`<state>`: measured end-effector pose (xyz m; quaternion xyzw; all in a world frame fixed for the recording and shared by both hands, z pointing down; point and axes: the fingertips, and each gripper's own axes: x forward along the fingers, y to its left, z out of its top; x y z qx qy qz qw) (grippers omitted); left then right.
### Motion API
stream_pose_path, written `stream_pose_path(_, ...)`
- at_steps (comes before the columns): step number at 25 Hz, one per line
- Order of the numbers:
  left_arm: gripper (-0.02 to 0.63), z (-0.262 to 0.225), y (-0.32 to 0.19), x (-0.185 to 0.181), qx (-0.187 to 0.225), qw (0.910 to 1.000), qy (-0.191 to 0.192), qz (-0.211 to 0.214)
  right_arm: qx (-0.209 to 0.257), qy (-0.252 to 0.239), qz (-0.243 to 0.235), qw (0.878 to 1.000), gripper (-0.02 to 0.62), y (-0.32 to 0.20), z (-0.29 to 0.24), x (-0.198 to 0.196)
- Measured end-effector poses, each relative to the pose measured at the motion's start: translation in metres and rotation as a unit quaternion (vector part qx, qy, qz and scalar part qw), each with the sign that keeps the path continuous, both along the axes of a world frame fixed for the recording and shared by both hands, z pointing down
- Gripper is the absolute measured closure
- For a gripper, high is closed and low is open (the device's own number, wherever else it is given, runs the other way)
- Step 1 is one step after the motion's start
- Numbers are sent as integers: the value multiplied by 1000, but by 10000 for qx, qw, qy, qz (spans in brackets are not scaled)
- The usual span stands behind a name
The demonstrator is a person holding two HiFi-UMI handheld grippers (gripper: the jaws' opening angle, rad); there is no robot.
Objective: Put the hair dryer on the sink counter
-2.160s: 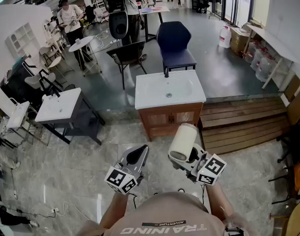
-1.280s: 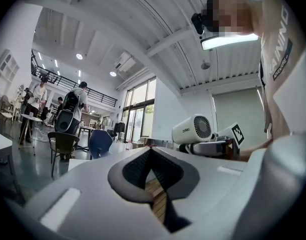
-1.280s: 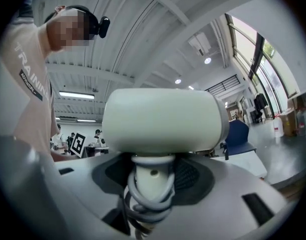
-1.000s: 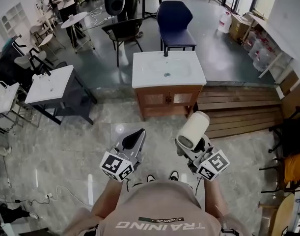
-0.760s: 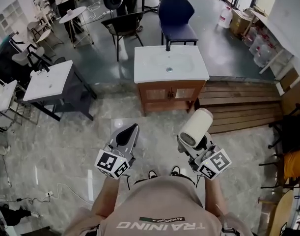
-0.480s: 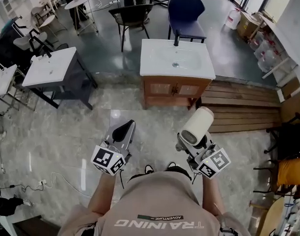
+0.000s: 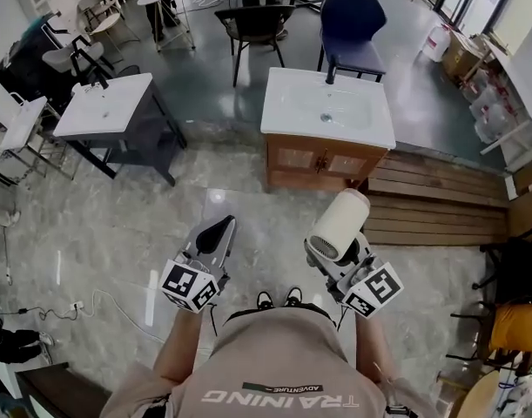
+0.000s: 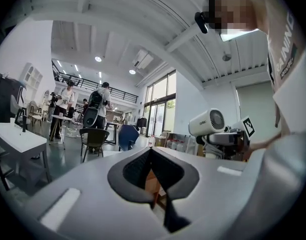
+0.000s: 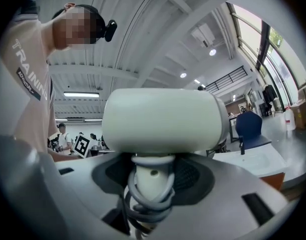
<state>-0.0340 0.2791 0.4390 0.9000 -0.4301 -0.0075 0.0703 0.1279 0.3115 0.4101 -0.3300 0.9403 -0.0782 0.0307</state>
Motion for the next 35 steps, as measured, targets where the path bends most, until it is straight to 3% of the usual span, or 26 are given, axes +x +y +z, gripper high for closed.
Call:
stream_pose_path(6,598,0,9,18,-56,9996,163,-208,1,-13,-289,9996,374,-2,0,3)
stream_pose_path(10,598,-1,7,14,-14,9999,151,-38,15,24,-256,9997,374,-8,-2,-9)
stream_pose_path(15,598,-2,-6,-26,110,9995,271,88,-9,15,26,10000,374,-17,-1,-42)
stream_pose_path(20,599,5,-19,-70,194,9983,4,551,-37,-146,476,9988,374,-26,2,-83)
stream_pose_path(25,598,7,-33,-110,198,9969,17,762,-125,-369,772,9963,374,-35,5,-114)
stream_pose_path(35,598,11,-53,-133,145,9943,151,1050,-137,-412,913,9949,376,-50,0,-143)
